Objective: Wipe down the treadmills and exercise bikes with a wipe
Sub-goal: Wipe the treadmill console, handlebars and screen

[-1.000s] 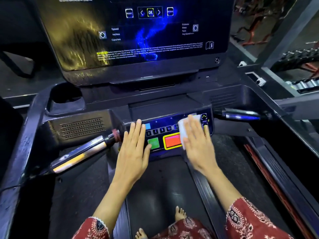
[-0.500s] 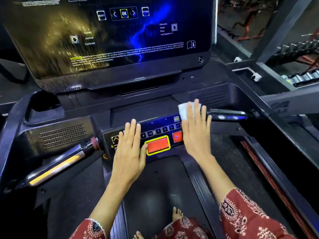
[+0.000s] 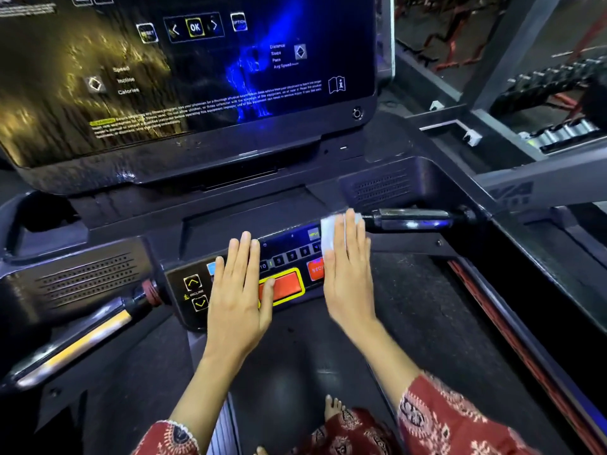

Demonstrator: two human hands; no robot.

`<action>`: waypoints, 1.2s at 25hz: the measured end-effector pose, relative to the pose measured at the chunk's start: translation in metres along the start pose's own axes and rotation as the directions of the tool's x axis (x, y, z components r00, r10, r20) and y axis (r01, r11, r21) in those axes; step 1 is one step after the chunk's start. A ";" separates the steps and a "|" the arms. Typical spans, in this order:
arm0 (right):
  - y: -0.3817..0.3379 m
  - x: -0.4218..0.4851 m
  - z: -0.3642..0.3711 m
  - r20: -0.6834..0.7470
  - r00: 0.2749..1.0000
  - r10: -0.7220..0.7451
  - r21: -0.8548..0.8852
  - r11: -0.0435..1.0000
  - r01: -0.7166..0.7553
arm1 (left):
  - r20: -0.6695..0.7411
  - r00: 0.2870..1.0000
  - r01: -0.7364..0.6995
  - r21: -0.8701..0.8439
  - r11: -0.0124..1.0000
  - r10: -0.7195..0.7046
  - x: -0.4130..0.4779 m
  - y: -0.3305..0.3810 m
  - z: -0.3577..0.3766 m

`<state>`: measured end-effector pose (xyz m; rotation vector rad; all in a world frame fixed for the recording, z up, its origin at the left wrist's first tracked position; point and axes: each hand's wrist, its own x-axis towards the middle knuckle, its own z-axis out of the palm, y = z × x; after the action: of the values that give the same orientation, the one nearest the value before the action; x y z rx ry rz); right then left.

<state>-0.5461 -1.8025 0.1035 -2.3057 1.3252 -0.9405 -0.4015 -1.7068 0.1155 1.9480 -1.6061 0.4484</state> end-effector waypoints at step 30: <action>-0.035 -0.051 0.012 0.106 0.987 -0.118 -0.119 0.984 0.131 | 0.028 0.998 0.058 0.042 0.997 -0.059 -0.044 -0.045 -0.029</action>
<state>-0.5334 -1.7419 0.0948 -2.5213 1.2452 -0.7886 -0.3653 -1.6489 0.1030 2.0356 -1.5650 0.4352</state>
